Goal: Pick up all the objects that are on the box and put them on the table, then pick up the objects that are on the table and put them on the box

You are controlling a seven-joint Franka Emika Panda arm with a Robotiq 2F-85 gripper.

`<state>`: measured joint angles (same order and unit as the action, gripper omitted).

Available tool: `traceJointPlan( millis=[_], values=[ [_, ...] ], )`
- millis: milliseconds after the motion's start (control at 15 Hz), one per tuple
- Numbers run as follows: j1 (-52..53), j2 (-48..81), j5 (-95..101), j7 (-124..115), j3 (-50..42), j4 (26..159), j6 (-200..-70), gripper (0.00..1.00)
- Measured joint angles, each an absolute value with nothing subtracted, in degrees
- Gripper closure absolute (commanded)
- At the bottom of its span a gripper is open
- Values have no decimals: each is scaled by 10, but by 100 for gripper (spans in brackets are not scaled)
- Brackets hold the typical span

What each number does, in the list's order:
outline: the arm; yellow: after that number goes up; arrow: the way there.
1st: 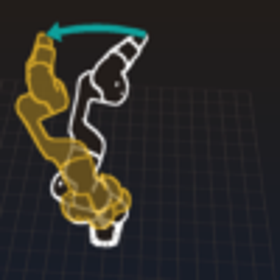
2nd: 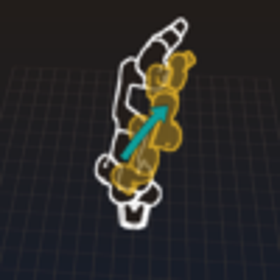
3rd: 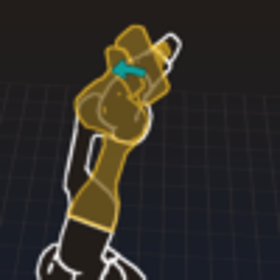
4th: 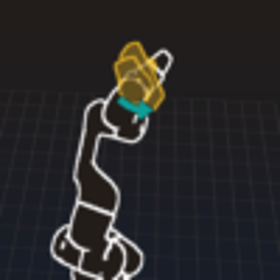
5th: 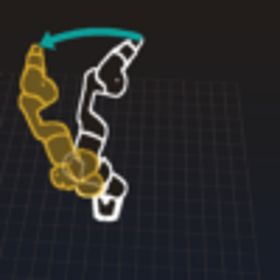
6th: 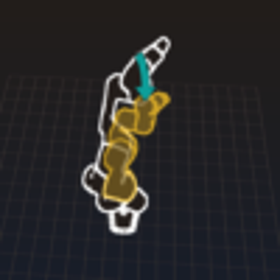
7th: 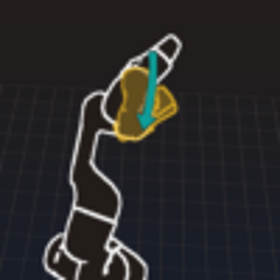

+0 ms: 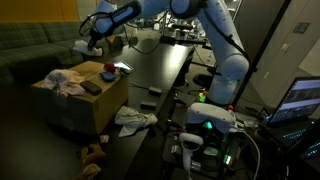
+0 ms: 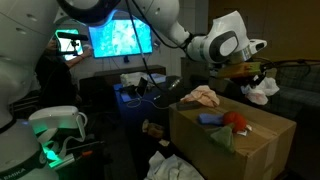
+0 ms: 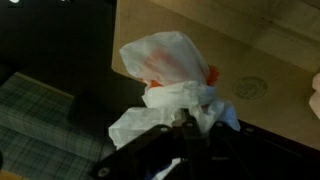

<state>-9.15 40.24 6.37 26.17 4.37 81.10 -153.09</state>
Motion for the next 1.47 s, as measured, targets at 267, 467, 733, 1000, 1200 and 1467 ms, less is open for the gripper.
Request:
traceJointPlan(
  millis=[267,467,733,1000,1200,1467],
  values=[
    [-116,318,61,262,41,902,-1535,98],
    [-140,247,54,262,34,984,-1535,98],
    [-169,168,34,275,15,1088,-1537,98],
    [-184,126,18,299,-14,1176,-1545,98],
    [-192,123,10,316,-32,1228,-1551,98],
    [-203,145,-8,344,-40,1277,-1570,98]
  ],
)
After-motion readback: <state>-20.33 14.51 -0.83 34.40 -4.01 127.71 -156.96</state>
